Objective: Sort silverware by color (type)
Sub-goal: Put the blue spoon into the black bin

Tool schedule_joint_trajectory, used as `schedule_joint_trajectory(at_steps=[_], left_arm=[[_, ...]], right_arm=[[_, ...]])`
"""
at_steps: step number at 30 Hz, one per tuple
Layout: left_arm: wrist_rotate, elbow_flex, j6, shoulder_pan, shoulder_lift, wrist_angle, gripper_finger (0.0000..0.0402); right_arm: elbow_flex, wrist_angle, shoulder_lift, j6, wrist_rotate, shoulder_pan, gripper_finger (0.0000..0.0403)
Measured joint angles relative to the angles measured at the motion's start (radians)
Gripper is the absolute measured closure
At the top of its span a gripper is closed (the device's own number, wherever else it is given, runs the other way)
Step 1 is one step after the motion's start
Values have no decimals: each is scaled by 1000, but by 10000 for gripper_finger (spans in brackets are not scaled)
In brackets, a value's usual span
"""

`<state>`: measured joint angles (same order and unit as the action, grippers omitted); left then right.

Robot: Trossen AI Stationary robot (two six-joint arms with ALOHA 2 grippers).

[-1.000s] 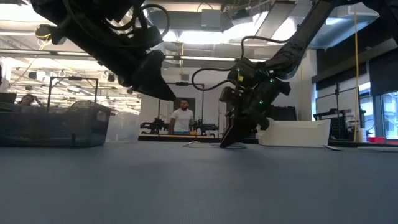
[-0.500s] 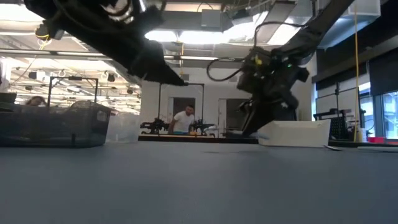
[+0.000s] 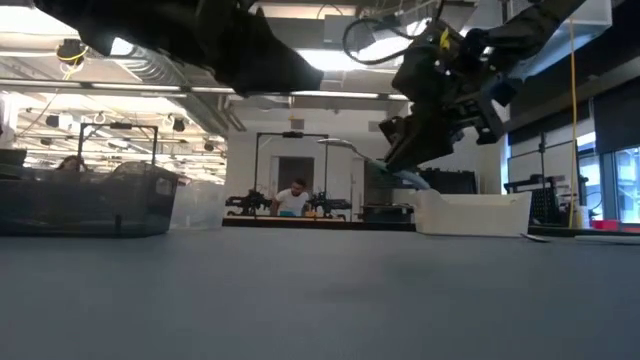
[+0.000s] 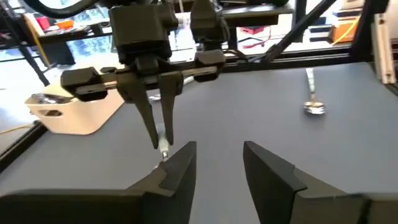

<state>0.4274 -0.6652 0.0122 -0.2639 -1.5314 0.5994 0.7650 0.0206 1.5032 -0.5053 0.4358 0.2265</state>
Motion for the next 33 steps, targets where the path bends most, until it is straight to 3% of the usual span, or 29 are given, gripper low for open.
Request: schedule_joint_trajectory(at_steps=[8,21,26,33], left_arm=[[55,-31,53,-3,0,-75,226],[119,-42,309,-62,-12,-109,224],[212,-42,352,-60,-34,-95,226],[172,-42,372,-57,-34,-57,227]], right_arm=[[2,-31,-41,0,-7,-55,392],[2,-86,-64,93,96,-78,391],[3,-123,-44,129,151,-79,396],[2,-157,-12,142,151,-78,392]])
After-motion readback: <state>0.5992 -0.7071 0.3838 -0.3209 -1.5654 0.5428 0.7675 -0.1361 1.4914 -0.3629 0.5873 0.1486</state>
